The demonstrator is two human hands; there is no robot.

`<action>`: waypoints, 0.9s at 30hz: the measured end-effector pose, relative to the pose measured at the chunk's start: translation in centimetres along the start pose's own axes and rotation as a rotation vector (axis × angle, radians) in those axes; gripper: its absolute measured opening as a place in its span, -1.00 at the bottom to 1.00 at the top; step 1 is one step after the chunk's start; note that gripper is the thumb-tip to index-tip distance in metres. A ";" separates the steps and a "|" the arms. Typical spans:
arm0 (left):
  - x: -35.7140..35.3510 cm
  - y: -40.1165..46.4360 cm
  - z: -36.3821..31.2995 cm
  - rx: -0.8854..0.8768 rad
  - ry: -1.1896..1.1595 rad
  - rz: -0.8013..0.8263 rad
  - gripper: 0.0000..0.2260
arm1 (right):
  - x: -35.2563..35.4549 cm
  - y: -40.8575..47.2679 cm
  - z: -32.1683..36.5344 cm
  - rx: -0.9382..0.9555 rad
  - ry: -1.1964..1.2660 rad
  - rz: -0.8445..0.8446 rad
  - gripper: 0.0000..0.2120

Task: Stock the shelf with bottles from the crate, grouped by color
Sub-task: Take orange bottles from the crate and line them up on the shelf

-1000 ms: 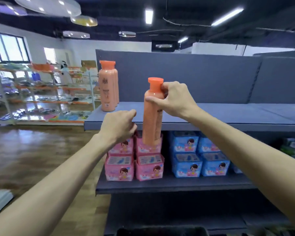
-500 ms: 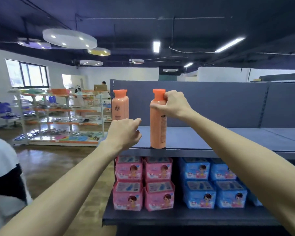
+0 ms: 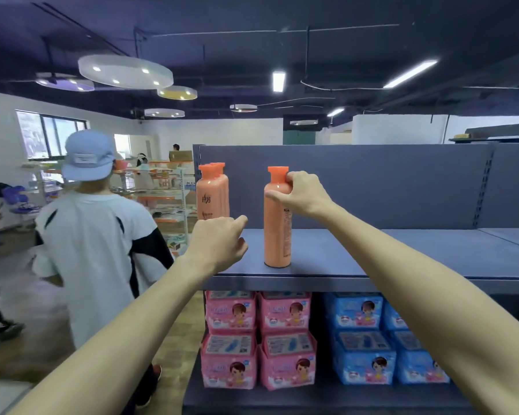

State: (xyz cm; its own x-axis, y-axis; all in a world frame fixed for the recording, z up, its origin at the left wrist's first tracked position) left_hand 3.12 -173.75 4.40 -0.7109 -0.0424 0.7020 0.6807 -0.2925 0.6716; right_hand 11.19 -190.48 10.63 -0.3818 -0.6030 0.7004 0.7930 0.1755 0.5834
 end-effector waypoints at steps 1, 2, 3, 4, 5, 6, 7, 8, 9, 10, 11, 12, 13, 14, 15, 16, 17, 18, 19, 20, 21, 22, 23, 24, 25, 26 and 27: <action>-0.3 0.2 0.0 0.000 -0.002 0.002 -0.88 | 0.0 0.1 -0.2 0.021 0.003 0.024 -0.64; -0.5 0.4 0.0 -0.001 -0.001 0.006 -0.88 | 0.0 0.1 -0.4 0.041 0.003 0.060 -0.65; -0.7 0.6 -0.1 -0.001 0.002 0.012 -0.88 | 0.1 0.2 -0.6 0.056 0.002 0.101 -0.65; -0.9 0.9 -0.2 0.000 0.010 0.018 -0.88 | 0.2 0.3 -0.9 0.065 0.005 0.142 -0.65; -1.0 1.1 -0.3 0.002 0.019 0.023 -0.88 | 0.3 0.4 -1.2 0.072 0.013 0.179 -0.65; -1.2 1.4 -0.5 0.005 0.025 0.027 -0.88 | 0.3 0.5 -1.5 0.075 0.019 0.210 -0.66; -1.3 1.6 -0.7 0.009 0.030 0.032 -0.88 | 0.3 0.6 -1.7 0.079 0.021 0.233 -0.65; -1.4 1.8 -0.8 0.013 0.031 0.038 -0.88 | 0.2 0.6 -1.9 0.083 0.024 0.248 -0.64; -1.5 2.0 -1.0 0.015 0.029 0.048 -0.88 | 0.1 0.5 -2.0 0.086 0.029 0.254 -0.63; -1.7 2.1 -1.2 0.014 0.025 0.059 -0.88 | 0.1 0.4 -2.1 0.088 0.036 0.251 -0.62; -1.9 2.3 -1.4 0.010 0.022 0.069 -0.88 | 0.0 0.2 -2.1 0.089 0.039 0.243 -0.63; -2.0 2.3 -1.5 0.007 0.018 0.075 -0.88 | 0.0 0.0 -2.0 0.091 0.039 0.235 -0.64; -2.1 2.4 -1.7 0.007 0.018 0.074 -0.87 | 0.0 -0.3 -1.9 0.096 0.033 0.227 -0.65; -2.0 2.5 -1.8 0.007 0.020 0.064 -0.86 | 0.0 -0.6 -1.9 0.105 0.020 0.226 -0.65; -1.8 2.7 -1.9 0.007 0.016 0.047 -0.82 | 0.0 -1.0 -1.9 0.120 0.001 0.236 -0.63; -1.5 2.9 -1.9 0.007 0.003 0.031 -0.75 | -0.1 -1.3 -2.0 0.133 -0.021 0.251 -0.59; -1.2 3.2 -1.9 0.007 -0.020 0.017 -0.65 | -0.1 -1.6 -2.3 0.140 -0.046 0.264 -0.56; -0.8 3.7 -1.8 0.005 -0.049 0.002 -0.57 | -0.2 -1.9 -2.8 0.136 -0.075 0.276 -0.55; -0.6 4.2 -1.8 0.001 -0.082 -0.011 -0.50 | -0.2 -2.3 -3.4 0.129 -0.111 0.293 -0.55; -0.3 4.7 -1.8 -0.007 -0.113 -0.021 -0.44 | -0.4 -2.7 -4.0 0.119 -0.155 0.315 -0.53; -0.2 5.2 -2.0 -0.019 -0.137 -0.023 -0.40 | -0.6 -3.2 -4.6 0.109 -0.204 0.343 -0.50; -0.1 5.8 -2.1 -0.029 -0.155 -0.016 -0.38 | -0.7 -3.7 -5.1 0.099 -0.247 0.367 -0.46; -0.2 6.2 -2.2 -0.032 -0.175 -0.004 -0.37 | -0.8 -4.2 -5.6 0.089 -0.277 0.384 -0.42; -0.4 6.7 -2.3 -0.030 -0.200 0.015 -0.37 | -0.9 -4.7 -6.1 0.079 -0.290 0.392 -0.42; -0.5 7.1 -2.5 -0.025 -0.230 0.038 -0.36 | -0.9 -5.2 -6.6 0.071 -0.298 0.399 -0.43; -0.8 7.6 -2.5 -0.017 -0.262 0.066 -0.36 | -0.9 -5.6 -7.1 0.063 -0.303 0.408 -0.44; -1.1 7.9 -2.6 -0.005 -0.302 0.092 -0.35 | -0.8 -6.0 -7.6 0.054 -0.309 0.418 -0.45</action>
State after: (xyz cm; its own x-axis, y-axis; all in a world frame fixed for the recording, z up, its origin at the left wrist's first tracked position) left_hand 8.86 -178.47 8.31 -0.5613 0.2164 0.7988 0.7383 -0.3051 0.6015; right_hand 10.36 -196.95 3.48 -0.1667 -0.2165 0.9619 0.8850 0.3973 0.2428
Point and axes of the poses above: each hand's wrist, its own y-axis towards the middle knuckle, its own x-axis out of the back of the hand, z = x × y, the point moved 6 cm from there along y, towards the middle knuckle, and after that the axes turned 2 degrees about -y, right-handed, at the moved point
